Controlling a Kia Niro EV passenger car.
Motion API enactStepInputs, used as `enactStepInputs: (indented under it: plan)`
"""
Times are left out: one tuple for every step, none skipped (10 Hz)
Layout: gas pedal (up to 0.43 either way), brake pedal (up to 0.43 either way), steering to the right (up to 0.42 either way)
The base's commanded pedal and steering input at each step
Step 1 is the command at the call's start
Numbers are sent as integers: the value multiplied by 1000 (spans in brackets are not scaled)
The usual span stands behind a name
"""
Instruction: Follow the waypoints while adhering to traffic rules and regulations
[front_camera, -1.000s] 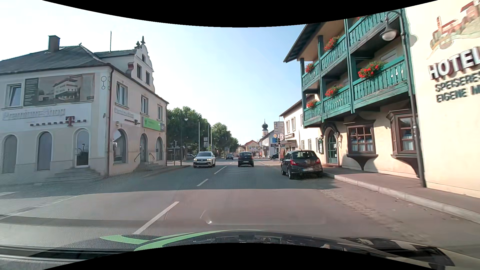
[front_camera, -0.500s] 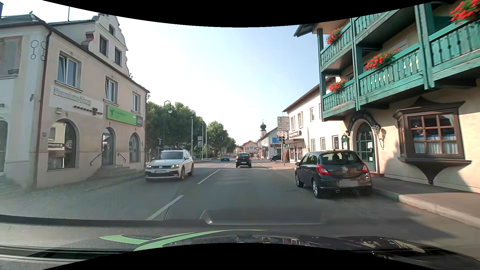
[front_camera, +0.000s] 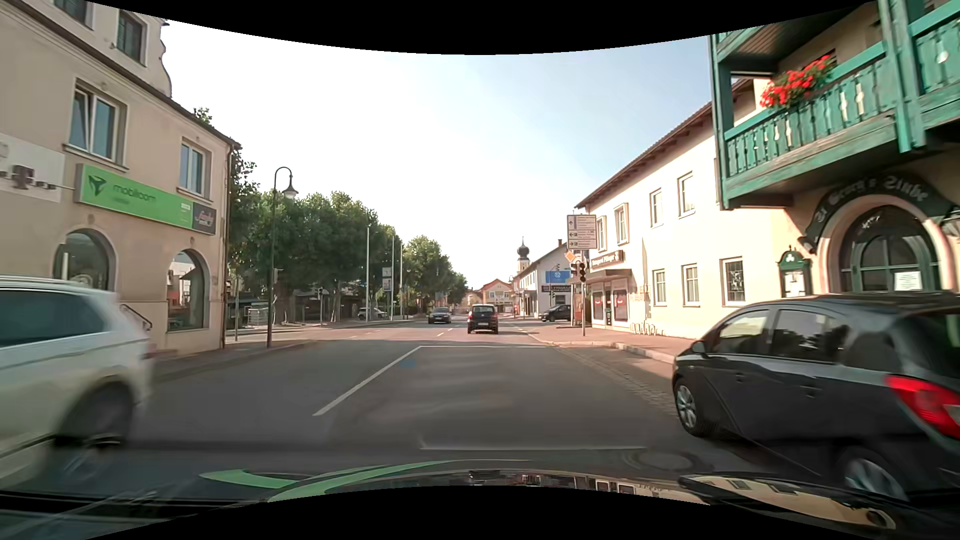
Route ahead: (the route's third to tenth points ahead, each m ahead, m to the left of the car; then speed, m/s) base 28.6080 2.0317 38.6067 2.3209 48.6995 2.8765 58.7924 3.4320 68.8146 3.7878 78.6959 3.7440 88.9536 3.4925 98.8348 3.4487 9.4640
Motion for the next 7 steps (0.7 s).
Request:
enactStepInputs:
  plan:
    - [59, 0, 1]
    - [67, 0, 0]
    - [67, 0, 0]
    - [67, 0, 0]
    - [67, 0, 0]
    - [67, 0, 0]
    - [67, 0, 0]
